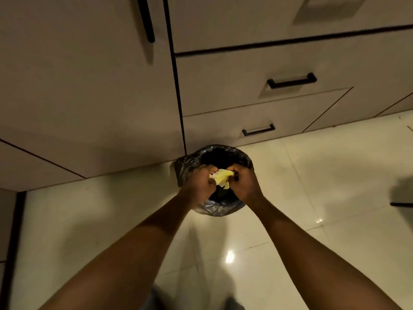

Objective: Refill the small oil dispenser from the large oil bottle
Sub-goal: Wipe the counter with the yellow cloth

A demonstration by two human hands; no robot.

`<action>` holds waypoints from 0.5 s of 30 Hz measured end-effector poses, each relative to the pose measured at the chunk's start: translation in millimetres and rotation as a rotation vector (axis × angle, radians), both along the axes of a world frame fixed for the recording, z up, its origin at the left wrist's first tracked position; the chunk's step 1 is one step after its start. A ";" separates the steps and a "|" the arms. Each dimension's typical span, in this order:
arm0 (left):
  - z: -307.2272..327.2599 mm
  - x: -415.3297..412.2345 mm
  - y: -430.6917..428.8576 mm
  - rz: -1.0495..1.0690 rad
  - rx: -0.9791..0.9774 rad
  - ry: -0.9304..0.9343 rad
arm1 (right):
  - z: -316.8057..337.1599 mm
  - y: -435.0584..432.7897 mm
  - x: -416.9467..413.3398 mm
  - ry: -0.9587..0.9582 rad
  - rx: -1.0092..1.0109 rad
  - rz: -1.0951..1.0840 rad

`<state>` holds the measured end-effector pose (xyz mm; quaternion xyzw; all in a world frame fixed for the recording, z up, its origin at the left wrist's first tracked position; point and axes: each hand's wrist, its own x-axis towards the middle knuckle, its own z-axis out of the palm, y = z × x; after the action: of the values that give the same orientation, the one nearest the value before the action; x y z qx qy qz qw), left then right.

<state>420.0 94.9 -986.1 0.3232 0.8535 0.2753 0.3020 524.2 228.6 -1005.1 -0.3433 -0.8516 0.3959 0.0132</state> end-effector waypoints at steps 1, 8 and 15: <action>-7.1 -1.7 0.3 -0.010 -0.016 0.003 | -8.2 1.2 -0.5 -0.011 -0.016 0.001; 40.6 3.7 -20.7 0.047 0.001 0.002 | 52.8 -12.1 8.9 0.013 -0.054 -0.014; 233.3 6.9 -38.9 0.016 0.086 0.136 | 256.0 -29.4 -5.2 0.116 0.013 0.139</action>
<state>426.9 56.1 -752.8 0.3468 0.8621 0.2916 0.2269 519.1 199.1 -749.1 -0.2599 -0.8737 0.4096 0.0373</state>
